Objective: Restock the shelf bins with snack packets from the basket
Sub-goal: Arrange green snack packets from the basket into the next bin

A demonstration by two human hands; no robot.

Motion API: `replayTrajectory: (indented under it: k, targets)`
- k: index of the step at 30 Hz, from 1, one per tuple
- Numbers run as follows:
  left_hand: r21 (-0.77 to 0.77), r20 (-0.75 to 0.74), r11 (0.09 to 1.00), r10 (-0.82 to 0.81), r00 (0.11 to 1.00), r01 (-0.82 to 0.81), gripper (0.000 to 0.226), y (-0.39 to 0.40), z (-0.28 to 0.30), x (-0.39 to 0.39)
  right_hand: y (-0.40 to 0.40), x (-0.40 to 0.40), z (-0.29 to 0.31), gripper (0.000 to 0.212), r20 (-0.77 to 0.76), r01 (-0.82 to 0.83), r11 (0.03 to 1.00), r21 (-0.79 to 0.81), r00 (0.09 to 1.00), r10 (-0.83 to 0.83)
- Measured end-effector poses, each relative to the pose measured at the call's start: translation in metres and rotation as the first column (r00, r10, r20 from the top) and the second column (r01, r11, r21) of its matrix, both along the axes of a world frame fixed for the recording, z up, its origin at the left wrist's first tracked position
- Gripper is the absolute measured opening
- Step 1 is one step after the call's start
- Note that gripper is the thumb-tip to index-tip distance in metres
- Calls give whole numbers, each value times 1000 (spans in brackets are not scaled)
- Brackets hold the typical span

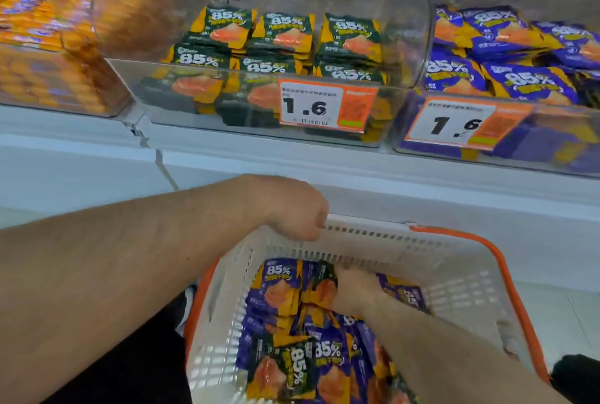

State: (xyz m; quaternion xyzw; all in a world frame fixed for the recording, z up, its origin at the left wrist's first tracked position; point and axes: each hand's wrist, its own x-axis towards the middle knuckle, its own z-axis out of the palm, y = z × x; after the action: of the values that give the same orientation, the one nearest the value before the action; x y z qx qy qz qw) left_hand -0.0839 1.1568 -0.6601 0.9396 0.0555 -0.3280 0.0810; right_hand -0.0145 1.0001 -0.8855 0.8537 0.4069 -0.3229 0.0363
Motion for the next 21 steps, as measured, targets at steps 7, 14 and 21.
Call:
replayTrajectory:
  k: [7, 14, 21]
  targets:
    - [44, -83, 999, 21, 996, -18, 30, 0, -11, -1, -12, -14, -32, 83, 142, -176, 977, -121, 971, 192]
    - [34, -73, 998, 56, 996, -54, 31, 7, -3, -1, -9, 1, 25, 25, -3, -27, 991, 128, 1000, 27]
    - [73, -57, 967, 250, 967, -245, 77, 33, 34, -28, 14, 9, 146, 20, -809, 750, 630, 203, 491, -324]
